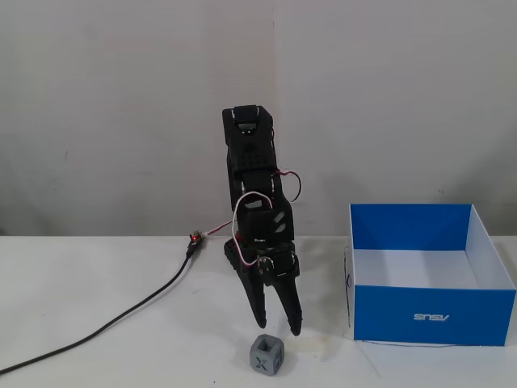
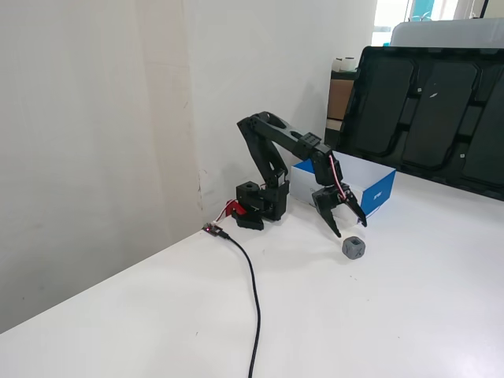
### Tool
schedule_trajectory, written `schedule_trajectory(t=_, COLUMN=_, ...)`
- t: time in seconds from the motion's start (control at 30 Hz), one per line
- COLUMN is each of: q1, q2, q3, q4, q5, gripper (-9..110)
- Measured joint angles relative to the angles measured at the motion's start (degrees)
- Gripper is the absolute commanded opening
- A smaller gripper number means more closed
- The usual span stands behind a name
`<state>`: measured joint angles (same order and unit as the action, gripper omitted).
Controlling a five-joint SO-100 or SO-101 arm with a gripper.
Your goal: Pick the gray block and keep it in the box.
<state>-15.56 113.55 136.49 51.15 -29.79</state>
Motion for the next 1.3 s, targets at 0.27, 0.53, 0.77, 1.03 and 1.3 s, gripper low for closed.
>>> schedule_trajectory(t=0.27, q1=3.3, q2=-3.9, q3=-5.3, q4=2.9, q5=-4.0, gripper=25)
schedule_trajectory(t=0.53, q1=5.2, q2=-11.0, q3=-10.6, q4=4.9, q5=-6.2, gripper=25)
schedule_trajectory(t=0.77, q1=4.9, q2=-14.9, q3=-12.0, q4=4.8, q5=-6.6, gripper=24)
schedule_trajectory(t=1.03, q1=3.2, q2=-19.3, q3=-13.1, q4=2.6, q5=-6.6, gripper=23)
schedule_trajectory(t=1.3, q1=3.8, q2=-23.7, q3=-15.9, q4=2.1, q5=-6.6, gripper=22)
